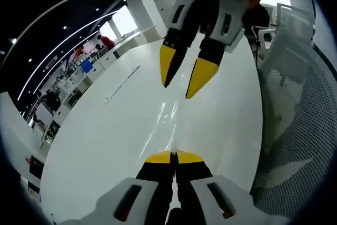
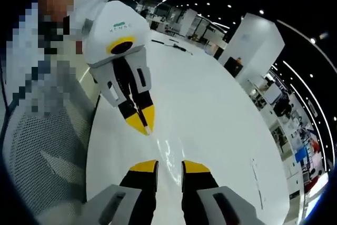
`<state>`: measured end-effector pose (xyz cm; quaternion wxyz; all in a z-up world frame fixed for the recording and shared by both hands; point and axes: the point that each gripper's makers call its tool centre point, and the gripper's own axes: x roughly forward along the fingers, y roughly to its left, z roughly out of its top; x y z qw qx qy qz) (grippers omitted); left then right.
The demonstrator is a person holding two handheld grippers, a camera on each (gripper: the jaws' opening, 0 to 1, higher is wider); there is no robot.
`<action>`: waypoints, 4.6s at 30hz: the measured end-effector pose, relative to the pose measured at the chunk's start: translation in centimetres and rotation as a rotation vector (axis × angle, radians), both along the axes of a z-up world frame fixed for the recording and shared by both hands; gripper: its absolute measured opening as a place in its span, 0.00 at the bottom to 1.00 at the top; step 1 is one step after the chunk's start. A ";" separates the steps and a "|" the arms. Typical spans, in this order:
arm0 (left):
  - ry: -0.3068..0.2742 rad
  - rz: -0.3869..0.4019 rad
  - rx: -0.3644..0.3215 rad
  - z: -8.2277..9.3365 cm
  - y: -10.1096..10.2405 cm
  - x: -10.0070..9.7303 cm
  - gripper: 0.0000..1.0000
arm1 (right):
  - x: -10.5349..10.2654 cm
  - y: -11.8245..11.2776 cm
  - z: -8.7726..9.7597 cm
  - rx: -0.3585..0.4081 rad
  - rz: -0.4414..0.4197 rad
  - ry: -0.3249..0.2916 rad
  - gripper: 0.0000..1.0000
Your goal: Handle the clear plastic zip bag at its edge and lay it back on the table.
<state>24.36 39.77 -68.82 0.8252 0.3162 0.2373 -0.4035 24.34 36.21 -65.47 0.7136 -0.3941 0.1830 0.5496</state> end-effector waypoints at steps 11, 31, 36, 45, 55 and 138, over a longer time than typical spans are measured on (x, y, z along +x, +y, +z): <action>0.004 -0.007 0.000 0.1 -0.1 -0.2 0.00 | -1.6 3.3 -0.8 -0.055 0.124 -0.018 0.13; -0.003 -0.070 0.040 -0.1 -0.6 -1.0 0.00 | -3.1 4.5 -2.0 -0.197 0.307 -0.085 0.04; -0.002 -0.080 0.050 -0.3 -0.6 -1.1 0.00 | -3.2 4.5 -2.2 -0.226 0.347 -0.112 0.01; 0.012 -0.091 0.061 -0.5 -0.7 -1.3 0.00 | -3.3 4.5 -2.5 -0.242 0.359 -0.100 0.00; 0.018 -0.079 0.039 -0.5 -0.8 -1.3 0.00 | -3.2 4.2 -2.7 -0.236 0.347 -0.106 0.00; 0.061 -0.071 0.018 -0.9 -1.2 -2.0 0.00 | -3.2 3.0 -3.9 -0.257 0.283 -0.059 0.00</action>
